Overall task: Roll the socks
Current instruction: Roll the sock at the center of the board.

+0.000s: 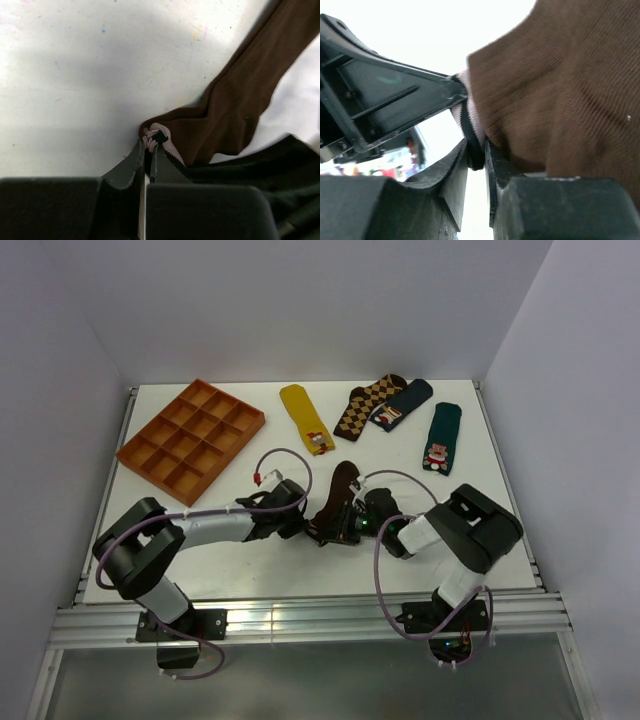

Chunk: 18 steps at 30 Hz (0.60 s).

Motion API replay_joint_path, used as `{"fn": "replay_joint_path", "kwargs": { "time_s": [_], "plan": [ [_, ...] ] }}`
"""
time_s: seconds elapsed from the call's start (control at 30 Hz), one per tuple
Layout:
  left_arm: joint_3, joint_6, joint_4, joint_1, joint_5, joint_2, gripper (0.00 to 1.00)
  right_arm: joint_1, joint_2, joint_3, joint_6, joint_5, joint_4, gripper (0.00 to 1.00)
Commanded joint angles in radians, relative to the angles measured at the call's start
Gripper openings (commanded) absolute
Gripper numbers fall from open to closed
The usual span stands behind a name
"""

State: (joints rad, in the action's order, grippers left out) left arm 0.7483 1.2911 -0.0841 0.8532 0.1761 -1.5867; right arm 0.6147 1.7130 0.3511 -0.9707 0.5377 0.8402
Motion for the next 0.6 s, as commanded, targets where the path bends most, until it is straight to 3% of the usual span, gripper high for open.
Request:
{"fn": "replay_joint_path", "kwargs": {
  "time_s": [0.0,0.1,0.3,0.57],
  "plan": [
    [0.116,-0.088,-0.328,0.015,0.117,-0.076,0.0,0.0,-0.133,0.029,0.165,-0.128,-0.193,0.28],
    [0.186,-0.11,-0.403,0.03,0.132,-0.13,0.0,0.025,-0.254,0.032,0.26,-0.214,-0.309,0.32],
    [0.319,-0.159,-0.526,0.043,0.155,-0.202,0.0,0.138,-0.472,-0.004,0.452,-0.487,-0.381,0.36],
    [0.431,-0.207,-0.657,0.043,0.169,-0.249,0.0,0.41,-0.472,-0.003,0.661,-0.818,-0.351,0.38]
  ]
}}
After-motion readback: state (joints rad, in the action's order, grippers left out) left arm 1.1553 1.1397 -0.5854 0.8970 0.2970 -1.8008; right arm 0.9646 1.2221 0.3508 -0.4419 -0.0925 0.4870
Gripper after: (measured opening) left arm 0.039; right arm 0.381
